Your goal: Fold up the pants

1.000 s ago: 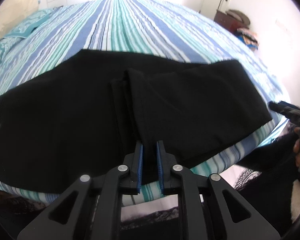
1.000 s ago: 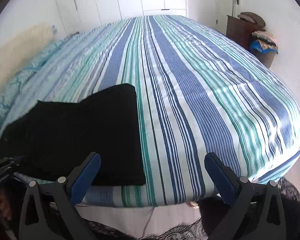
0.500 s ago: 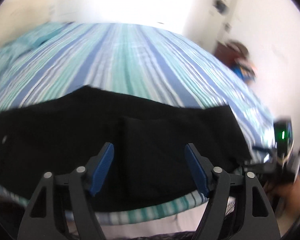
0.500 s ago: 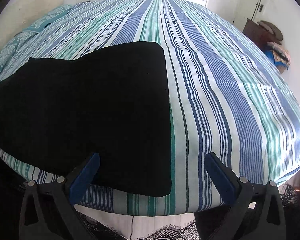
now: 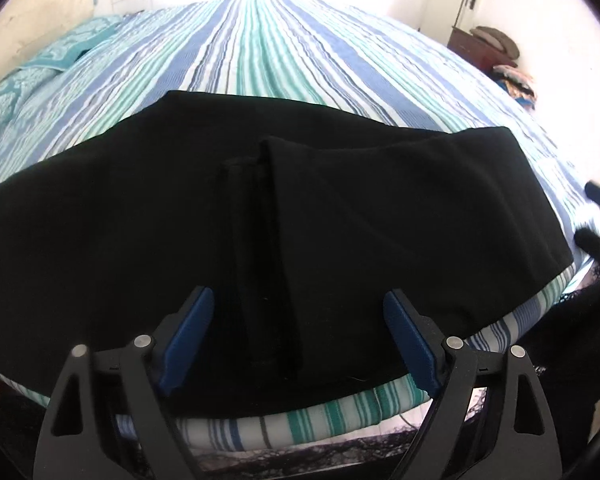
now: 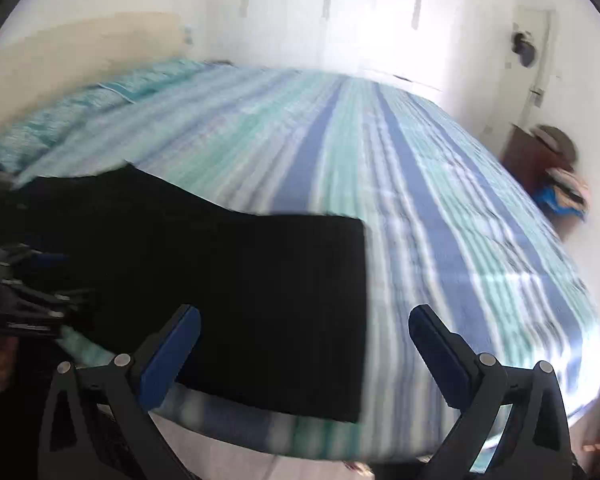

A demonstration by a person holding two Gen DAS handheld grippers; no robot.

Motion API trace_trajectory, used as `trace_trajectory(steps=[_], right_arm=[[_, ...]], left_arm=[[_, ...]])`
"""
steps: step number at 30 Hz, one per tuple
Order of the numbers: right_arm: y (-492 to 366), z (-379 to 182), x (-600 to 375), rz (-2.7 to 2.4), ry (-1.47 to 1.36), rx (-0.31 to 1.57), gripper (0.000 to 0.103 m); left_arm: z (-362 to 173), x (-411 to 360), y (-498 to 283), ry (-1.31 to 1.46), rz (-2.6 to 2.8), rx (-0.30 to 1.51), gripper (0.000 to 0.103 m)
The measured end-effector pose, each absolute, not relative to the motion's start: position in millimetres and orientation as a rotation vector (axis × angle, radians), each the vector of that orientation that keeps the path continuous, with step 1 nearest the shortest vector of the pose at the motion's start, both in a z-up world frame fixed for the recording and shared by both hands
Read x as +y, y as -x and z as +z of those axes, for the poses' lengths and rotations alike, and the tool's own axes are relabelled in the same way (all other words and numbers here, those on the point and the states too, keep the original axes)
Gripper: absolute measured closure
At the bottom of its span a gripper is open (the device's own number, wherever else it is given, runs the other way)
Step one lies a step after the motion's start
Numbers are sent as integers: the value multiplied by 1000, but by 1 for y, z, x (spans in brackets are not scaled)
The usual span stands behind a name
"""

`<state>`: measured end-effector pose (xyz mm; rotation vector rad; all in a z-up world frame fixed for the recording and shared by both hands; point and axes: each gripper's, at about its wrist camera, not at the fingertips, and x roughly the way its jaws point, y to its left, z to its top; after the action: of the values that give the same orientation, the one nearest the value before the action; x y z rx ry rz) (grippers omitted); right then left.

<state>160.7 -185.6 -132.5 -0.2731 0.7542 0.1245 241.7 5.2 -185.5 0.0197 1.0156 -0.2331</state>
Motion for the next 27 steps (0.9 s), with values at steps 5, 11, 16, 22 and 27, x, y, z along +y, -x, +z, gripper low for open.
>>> trace_trajectory(steps=[5,11,16,22,27], right_arm=[[-168,-164,-153,247,327,889,0],[-175,-201,-149,223,323,1028,0],[-168,-204,-150,212,335,1027,0],[-168,-205,-147,205,360,1017,0],[-168,-212,-140,187,425,1015,0]], left_arm=[[-184,0,-243,-33,-207,1015,15],[-187,7,-239,-31,-162,1030,13],[-189,5,-239,-48,-153,1034,12],[-188,4,-242,-50,-146,1038,9],[-189,5,-243,-51,-144,1039,8]])
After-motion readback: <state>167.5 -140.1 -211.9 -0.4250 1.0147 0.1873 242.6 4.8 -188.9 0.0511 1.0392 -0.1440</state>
